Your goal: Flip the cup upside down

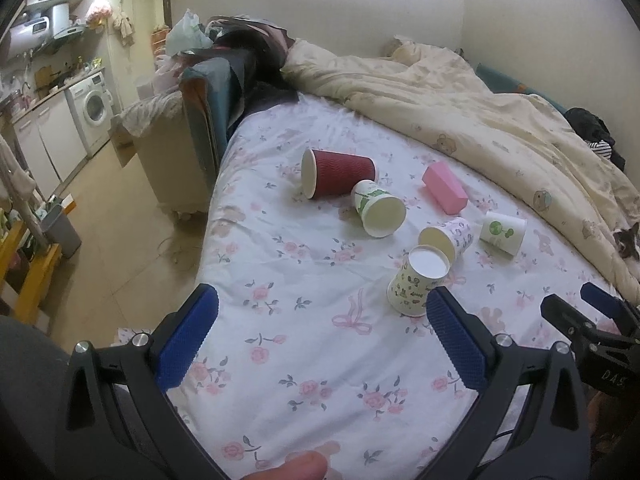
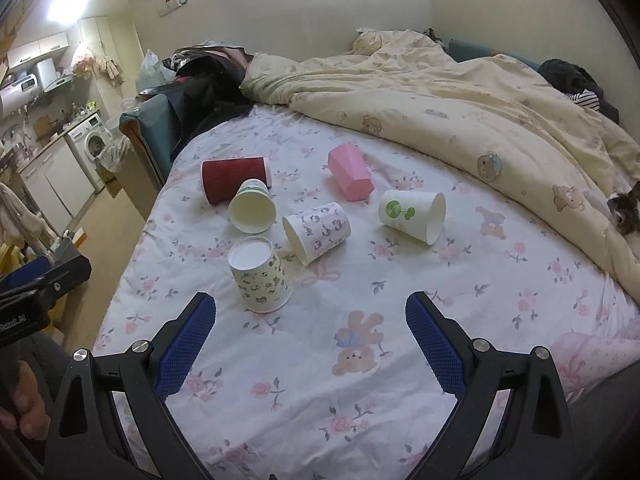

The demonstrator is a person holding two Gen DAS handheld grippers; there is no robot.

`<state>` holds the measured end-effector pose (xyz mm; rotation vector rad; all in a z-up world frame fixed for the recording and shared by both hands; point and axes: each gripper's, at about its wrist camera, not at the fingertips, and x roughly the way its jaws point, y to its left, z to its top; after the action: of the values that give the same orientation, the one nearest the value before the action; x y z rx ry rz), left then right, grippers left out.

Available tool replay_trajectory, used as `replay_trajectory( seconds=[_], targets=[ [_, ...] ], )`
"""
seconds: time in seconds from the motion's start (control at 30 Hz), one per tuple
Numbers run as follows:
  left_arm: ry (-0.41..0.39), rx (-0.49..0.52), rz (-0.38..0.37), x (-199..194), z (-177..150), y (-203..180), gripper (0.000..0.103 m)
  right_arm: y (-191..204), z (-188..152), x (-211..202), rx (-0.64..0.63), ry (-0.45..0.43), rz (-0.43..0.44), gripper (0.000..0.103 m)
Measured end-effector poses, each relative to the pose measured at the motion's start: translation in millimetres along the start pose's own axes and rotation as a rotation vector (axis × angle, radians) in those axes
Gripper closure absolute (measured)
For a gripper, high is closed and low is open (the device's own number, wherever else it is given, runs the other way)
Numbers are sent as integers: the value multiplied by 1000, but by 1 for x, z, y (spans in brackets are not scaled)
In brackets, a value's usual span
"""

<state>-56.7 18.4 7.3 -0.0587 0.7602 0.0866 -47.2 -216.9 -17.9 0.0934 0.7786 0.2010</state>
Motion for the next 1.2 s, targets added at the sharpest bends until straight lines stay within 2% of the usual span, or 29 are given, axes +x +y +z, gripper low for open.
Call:
replay_trajectory(
  seconds=[1.2],
  targets=[
    [15,11,-17,2,-2,-9,0,-8,-1,5,47,22,-6,5]
  ],
)
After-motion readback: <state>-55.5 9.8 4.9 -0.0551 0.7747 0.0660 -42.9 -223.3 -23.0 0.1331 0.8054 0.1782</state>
